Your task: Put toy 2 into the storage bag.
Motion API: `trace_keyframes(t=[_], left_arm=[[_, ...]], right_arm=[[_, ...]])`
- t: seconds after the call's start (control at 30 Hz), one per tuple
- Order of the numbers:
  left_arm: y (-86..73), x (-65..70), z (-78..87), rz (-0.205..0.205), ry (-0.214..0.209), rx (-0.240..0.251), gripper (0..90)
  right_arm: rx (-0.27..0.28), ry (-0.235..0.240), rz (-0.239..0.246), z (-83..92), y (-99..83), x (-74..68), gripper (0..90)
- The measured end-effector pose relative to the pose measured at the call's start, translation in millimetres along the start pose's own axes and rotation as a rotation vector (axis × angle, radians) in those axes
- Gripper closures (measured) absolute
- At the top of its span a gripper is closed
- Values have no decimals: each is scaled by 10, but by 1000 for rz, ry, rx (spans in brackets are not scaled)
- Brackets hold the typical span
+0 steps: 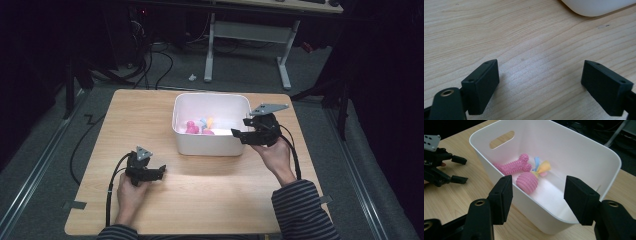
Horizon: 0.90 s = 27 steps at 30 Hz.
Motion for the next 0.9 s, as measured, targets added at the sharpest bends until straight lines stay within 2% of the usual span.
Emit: trace_keyframes(t=[0.17, 0.37, 0.43, 0.5, 0.53, 0.6, 0.63, 0.67, 0.77, 0.8, 0.87, 0.9], left_arm=[[0, 0, 0, 0, 0, 0, 150], [0, 0, 0, 0, 0, 0, 150], [0, 0, 0, 0, 0, 0, 150], [0, 0, 0, 0, 0, 0, 150], [0, 0, 0, 0, 0, 0, 150], [1, 0, 0, 1, 2, -1, 149], [1, -1, 0, 2, 2, -1, 149], [0, -1, 0, 2, 2, -1, 148], [0, 0, -1, 2, 4, -1, 148], [0, 0, 0, 2, 5, -2, 147], [0, 0, 0, 2, 5, -2, 146], [0, 0, 0, 2, 5, -2, 146]], right_arm=[[33, -18, -26, 167, -94, 63, 410], [43, -44, -57, 331, -300, 128, 411], [36, -74, -51, 351, -454, 120, 411], [22, -90, -58, 330, -689, 116, 409], [16, -110, -60, 288, -880, 116, 397], [-25, -169, -23, 181, -1186, 117, 397], [-56, -188, -23, 106, -1363, 138, 401], [-89, -206, -60, 23, -1575, 184, 410], [-128, -241, -136, -95, -1925, 303, 395], [-85, -235, -181, -83, -2000, 349, 399], [-80, -249, -207, -61, -2012, 374, 381], [-84, -251, -202, -64, -2011, 367, 373]])
Point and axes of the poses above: each handheld gripper's, and its own axes: z roughly backward along the jaws, y roughly out of its top, x roughly to its right, the point moved 1 cm from there along -z, roughly forward along the jaws, and after that the axes turned 8 degrees about x, right-handed, at the moved point
